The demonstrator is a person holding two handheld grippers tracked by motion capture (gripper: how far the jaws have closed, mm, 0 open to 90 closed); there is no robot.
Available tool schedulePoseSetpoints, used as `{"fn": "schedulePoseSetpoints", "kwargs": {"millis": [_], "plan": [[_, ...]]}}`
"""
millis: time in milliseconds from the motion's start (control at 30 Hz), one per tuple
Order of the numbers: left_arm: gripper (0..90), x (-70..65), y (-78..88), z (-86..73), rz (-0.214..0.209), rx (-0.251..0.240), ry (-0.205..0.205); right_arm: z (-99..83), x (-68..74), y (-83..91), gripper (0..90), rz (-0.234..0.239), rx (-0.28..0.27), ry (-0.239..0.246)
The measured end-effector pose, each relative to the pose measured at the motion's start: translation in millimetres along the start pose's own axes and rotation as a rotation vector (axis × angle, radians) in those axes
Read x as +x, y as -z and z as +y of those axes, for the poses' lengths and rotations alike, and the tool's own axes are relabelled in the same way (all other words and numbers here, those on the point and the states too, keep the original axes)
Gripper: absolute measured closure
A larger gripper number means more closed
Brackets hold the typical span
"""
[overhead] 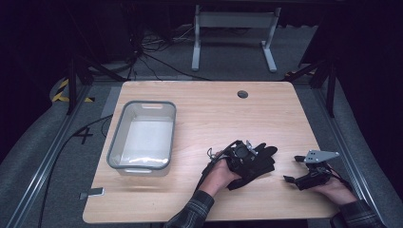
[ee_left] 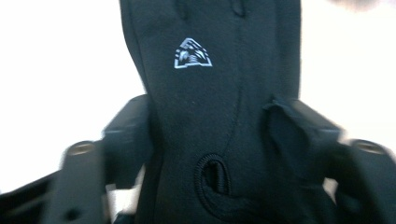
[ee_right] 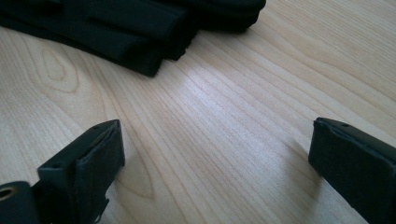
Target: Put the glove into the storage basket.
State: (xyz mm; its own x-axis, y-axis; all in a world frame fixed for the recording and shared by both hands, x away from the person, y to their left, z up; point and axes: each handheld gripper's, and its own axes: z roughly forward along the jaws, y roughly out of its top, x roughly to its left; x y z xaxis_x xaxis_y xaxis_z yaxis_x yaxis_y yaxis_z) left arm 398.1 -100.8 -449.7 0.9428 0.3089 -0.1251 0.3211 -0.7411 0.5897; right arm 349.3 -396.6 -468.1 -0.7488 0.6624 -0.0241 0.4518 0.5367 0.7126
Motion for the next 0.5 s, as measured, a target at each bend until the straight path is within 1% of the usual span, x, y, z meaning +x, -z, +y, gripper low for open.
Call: {"fn": "schedulePoseSetpoints", "kwargs": {"millis": [33, 67, 100, 133, 167, 267, 367, 400, 433, 500], "plan": [[50.6, 0.1, 0.4, -0.1, -0.018, -0.001, 0.001, 0.0, 0.0, 0.0, 4.0, 0.0, 0.001, 0.0], [56.1, 0.3, 0.7, -0.2, -0.032, 0.001, 0.007, 0.0, 0.1, 0.0, 3.9, 0.0, 0.0, 0.0], [59.7, 0.8, 0.8, -0.3, -0.045, 0.001, 0.016, 0.0, 0.0, -0.1, 3.8, 0.0, 0.0, 0.001], [62.6, 0.8, 0.8, -0.3, -0.045, 0.001, 0.016, 0.0, 0.0, -0.1, 3.8, 0.0, 0.0, 0.001], [62.6, 0.9, 0.7, -0.3, -0.05, -0.003, 0.03, 0.0, 0.0, -0.1, 3.8, 0.0, 0.0, 0.001], [65.7, 2.0, 1.8, 0.2, -0.064, 0.001, 0.047, 0.1, 0.1, -0.2, 3.4, 0.004, 0.001, 0.0], [66.1, 0.1, 5.3, 1.9, -0.048, -0.006, 0.062, 0.1, 0.1, -0.2, 3.4, 0.004, 0.001, 0.0], [66.2, -0.6, 8.1, 3.1, -0.045, -0.006, 0.059, 0.1, -0.1, -0.2, 3.4, 0.003, 0.001, 0.002], [66.2, -0.7, 10.6, 3.8, -0.049, -0.01, 0.06, 0.1, 0.0, -0.2, 3.4, 0.004, 0.001, 0.0], [66.2, -1.4, 15.2, 4.5, -0.044, -0.018, 0.071, 0.1, 0.1, -0.2, 3.4, 0.005, 0.001, 0.0]]}}
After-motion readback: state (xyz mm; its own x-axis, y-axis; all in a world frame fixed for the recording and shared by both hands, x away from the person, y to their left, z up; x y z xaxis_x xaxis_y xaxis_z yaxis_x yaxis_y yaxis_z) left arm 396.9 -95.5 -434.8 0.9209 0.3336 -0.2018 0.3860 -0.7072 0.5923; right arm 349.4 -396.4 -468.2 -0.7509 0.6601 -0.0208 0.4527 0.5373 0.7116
